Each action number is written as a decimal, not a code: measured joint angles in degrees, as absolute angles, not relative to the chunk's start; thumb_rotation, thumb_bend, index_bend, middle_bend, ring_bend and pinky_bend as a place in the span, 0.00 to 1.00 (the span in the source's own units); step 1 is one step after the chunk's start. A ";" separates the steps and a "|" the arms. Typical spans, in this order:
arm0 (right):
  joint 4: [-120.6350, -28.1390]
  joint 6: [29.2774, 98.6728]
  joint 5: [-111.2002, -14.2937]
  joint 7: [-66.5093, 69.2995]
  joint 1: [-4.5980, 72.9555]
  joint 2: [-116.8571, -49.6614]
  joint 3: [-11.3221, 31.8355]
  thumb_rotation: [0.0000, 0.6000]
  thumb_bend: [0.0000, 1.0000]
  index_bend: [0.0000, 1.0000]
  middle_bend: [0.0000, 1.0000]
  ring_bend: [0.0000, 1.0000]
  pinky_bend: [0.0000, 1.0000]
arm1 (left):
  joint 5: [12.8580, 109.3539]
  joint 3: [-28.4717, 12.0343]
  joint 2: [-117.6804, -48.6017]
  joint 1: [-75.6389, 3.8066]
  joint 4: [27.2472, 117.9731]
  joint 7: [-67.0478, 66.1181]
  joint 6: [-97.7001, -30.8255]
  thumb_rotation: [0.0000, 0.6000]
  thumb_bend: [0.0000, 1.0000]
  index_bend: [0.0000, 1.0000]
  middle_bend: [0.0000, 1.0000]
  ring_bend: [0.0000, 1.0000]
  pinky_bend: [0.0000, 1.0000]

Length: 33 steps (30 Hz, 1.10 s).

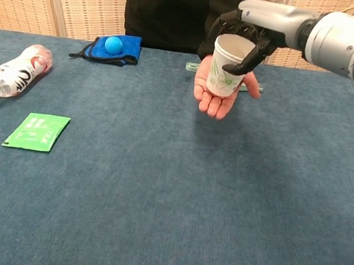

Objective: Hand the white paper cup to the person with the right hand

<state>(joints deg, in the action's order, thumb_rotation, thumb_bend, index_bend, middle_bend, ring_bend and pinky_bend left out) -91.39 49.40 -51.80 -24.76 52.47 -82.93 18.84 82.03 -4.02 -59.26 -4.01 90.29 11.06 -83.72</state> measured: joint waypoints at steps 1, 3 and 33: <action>-90.73 48.86 -51.54 -24.45 52.83 -83.29 18.56 1.00 0.26 0.20 0.17 0.21 0.36 | 82.03 -3.99 -59.26 -4.01 90.23 11.00 -83.66 1.00 0.32 0.09 0.00 0.01 0.25; -90.01 47.70 -50.76 -24.01 53.43 -83.55 17.93 1.00 0.24 0.11 0.11 0.14 0.28 | 81.98 -3.98 -59.27 -4.04 90.19 10.87 -83.54 1.00 0.32 0.09 0.00 0.01 0.25; -101.50 82.01 -87.34 -13.41 23.53 -65.96 -1.66 1.00 0.15 0.00 0.00 0.00 0.00 | 85.79 -2.99 -61.00 -3.55 91.54 4.16 -87.08 1.00 0.32 0.09 0.00 0.01 0.25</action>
